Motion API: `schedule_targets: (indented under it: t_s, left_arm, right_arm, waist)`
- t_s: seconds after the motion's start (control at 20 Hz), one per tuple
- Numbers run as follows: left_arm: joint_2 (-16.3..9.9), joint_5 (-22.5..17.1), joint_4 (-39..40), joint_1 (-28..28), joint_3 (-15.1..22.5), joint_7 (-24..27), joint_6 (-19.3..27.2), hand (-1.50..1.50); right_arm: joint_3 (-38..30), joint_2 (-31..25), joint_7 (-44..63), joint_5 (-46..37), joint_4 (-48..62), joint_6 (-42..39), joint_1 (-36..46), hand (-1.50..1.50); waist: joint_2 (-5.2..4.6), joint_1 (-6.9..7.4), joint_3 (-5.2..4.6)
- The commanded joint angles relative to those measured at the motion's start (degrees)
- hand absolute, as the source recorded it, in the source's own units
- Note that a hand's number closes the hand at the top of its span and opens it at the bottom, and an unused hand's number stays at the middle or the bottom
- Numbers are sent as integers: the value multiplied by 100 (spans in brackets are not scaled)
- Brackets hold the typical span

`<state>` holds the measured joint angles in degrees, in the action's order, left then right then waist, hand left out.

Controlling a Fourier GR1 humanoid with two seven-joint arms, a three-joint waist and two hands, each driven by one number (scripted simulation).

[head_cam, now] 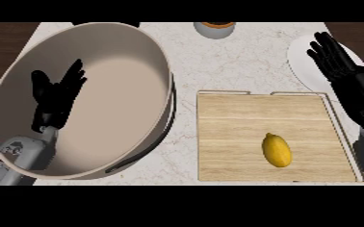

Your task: Pick the lemon from the tray and place it in the plate

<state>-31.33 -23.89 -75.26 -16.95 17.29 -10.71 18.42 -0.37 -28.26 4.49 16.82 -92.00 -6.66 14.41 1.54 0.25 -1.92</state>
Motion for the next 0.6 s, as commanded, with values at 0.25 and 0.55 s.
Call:
schedule_targets:
  t_s: [0.25,0.55]
  left_arm:
    - [294,-470,-332,1222,-32,45,-189,0]
    - [269,-626,-958,1524,105,38,-456,0]
  right_arm:
    - [-2163,592,-1353,2283,1028,-393,-499,150]
    - [-2711,773,-2000,1651,2253,273,-1164,-150]
  waist:
    - [-167,-157,263]
    - [-209,-123,225]
